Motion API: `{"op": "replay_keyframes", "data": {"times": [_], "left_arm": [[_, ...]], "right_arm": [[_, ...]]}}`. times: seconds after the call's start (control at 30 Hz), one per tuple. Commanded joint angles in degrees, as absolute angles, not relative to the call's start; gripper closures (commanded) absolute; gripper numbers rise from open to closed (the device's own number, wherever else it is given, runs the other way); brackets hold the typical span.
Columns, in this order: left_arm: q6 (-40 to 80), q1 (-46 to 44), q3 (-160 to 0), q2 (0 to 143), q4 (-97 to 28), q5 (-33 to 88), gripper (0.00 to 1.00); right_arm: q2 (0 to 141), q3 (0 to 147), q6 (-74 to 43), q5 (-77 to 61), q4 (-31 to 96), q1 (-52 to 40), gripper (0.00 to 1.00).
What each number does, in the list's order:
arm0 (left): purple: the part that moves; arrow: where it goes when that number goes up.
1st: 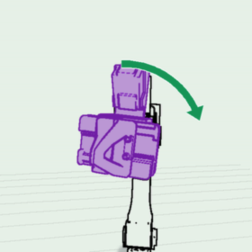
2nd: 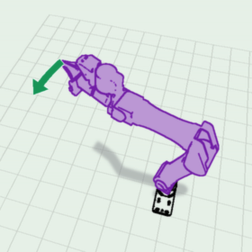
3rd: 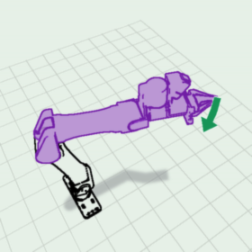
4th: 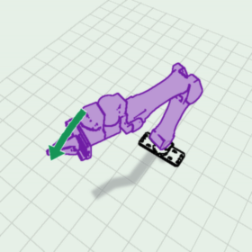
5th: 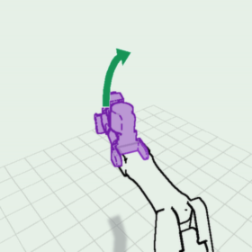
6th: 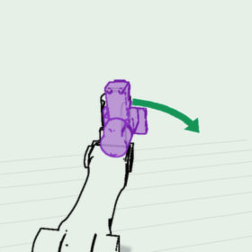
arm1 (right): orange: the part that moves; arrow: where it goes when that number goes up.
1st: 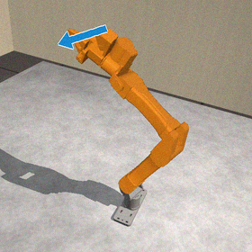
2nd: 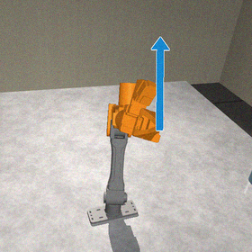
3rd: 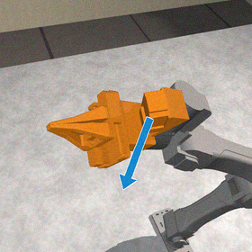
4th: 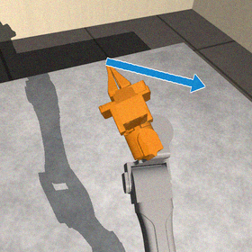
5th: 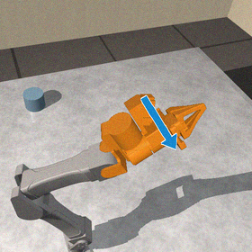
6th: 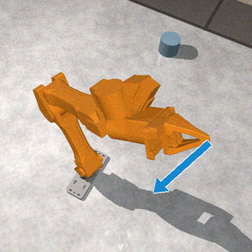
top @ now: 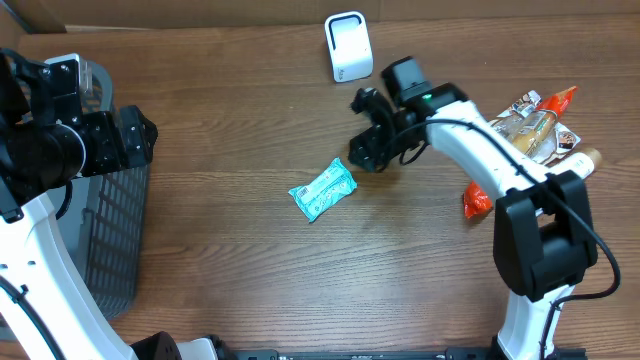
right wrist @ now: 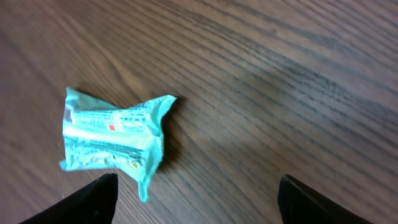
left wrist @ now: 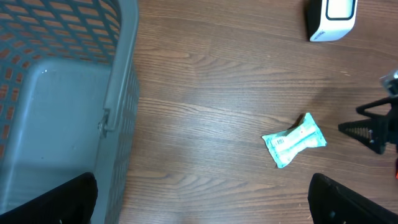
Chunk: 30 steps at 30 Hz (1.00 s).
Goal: Scan the item barcode
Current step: 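Lift the teal packet with the right gripper toward the scanner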
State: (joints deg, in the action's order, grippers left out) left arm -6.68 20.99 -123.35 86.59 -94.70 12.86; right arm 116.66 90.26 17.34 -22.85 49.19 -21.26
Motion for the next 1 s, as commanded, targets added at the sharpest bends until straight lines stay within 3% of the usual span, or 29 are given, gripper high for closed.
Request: {"op": "replay_keyframes", "data": {"times": [0.0,0.57,0.8,0.97], "left_arm": [[-8.16,20.99,-123.48,86.89,-94.50,13.13,0.00],[-8.16,20.99,-123.48,86.87,-94.48,13.15,0.00],[-8.16,20.99,-123.48,86.87,-94.48,13.13,0.00],[-8.16,20.99,-123.48,86.89,-94.50,13.13,0.00]], "right_arm": [[119.92,90.21,24.56,-34.24,48.95,-20.47,0.17],[132.22,90.19,23.35,-51.03,45.06,-22.28,0.17],[133.05,90.00,19.00,-50.02,45.45,-26.09,0.34],[133.05,90.00,17.02,-49.56,45.21,-27.86,0.66]]}}
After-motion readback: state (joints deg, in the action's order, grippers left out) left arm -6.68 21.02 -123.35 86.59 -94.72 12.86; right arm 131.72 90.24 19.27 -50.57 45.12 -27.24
